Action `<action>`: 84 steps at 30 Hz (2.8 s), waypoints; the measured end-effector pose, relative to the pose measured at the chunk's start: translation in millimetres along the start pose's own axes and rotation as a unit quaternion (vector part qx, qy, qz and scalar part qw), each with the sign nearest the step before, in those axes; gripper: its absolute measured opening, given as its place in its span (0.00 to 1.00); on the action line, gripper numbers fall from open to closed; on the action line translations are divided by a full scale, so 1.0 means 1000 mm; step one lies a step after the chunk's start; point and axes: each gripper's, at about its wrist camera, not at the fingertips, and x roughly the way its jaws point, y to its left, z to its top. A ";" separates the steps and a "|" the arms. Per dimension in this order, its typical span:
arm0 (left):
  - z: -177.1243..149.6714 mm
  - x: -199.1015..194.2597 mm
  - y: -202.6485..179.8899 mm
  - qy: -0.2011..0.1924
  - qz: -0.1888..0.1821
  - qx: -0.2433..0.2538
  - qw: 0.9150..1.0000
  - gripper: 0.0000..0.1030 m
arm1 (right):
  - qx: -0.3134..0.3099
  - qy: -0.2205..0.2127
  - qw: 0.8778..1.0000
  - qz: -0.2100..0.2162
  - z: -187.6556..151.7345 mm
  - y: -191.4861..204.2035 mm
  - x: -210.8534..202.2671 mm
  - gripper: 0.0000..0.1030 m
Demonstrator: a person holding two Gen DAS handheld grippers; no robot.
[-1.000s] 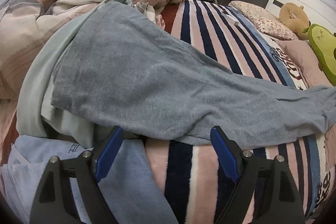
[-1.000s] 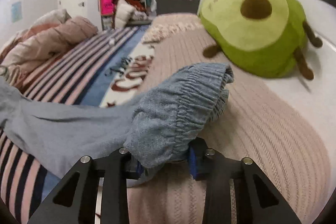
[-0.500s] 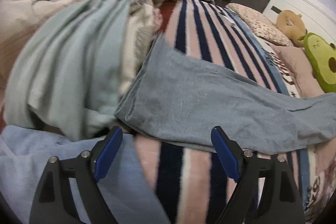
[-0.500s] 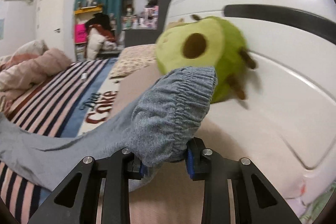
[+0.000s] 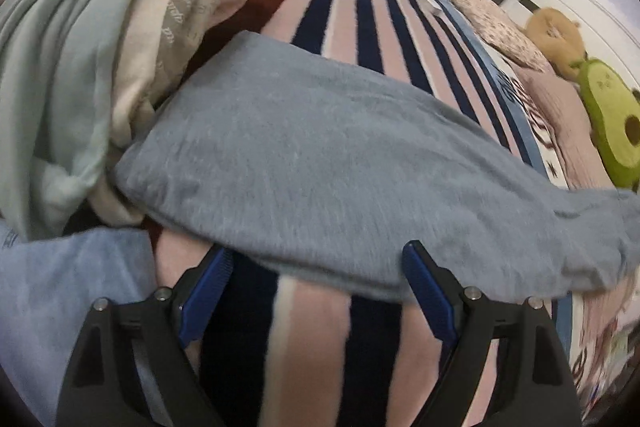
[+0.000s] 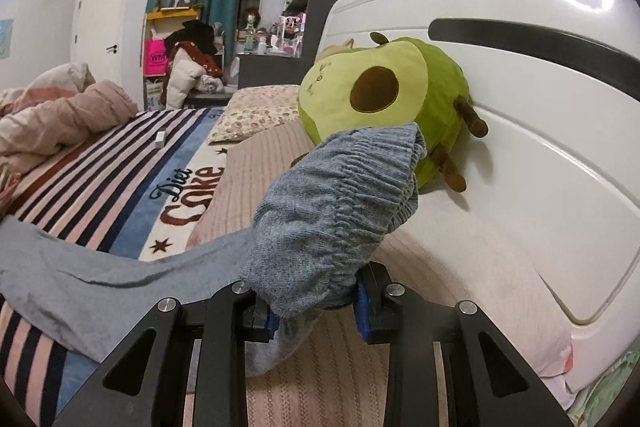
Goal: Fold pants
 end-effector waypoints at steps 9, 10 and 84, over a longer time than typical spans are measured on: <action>0.019 0.005 0.013 -0.041 0.003 -0.018 0.999 0.19 | -0.016 -0.018 0.997 0.075 0.035 0.036 -0.010 0.22; 0.017 0.002 0.014 -0.043 -0.003 -0.016 0.999 0.18 | -0.027 -0.022 0.996 0.087 0.040 0.048 -0.012 0.22; -0.022 -0.008 -0.005 -0.063 -0.034 -0.091 0.993 0.82 | -0.139 0.154 0.933 0.295 -0.094 0.180 0.053 0.45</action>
